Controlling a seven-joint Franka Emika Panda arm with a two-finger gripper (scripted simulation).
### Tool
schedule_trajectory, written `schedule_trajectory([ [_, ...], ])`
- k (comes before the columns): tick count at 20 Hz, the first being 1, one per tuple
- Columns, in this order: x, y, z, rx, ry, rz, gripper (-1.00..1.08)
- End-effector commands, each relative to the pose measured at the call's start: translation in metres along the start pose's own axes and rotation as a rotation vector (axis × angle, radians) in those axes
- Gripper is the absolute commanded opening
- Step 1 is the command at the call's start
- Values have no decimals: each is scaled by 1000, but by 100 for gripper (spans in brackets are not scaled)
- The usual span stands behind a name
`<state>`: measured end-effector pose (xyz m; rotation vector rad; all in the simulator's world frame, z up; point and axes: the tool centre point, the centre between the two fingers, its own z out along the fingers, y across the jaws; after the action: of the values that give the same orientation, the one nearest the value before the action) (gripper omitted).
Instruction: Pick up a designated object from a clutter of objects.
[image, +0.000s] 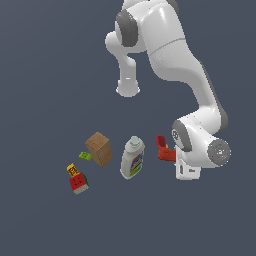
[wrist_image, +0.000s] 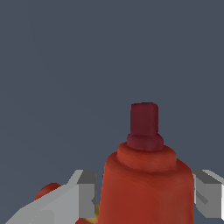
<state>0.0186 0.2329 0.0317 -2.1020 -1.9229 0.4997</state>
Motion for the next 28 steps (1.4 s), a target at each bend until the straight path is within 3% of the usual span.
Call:
schedule_trajectory([
  [1, 0, 0, 0, 0, 0, 0, -100],
  [8, -11, -4, -7, 0, 0, 0, -100],
  [14, -41, -13, -26, 1, 0, 1, -100],
  [28, -175, -56, -114, 2, 1, 2, -100],
])
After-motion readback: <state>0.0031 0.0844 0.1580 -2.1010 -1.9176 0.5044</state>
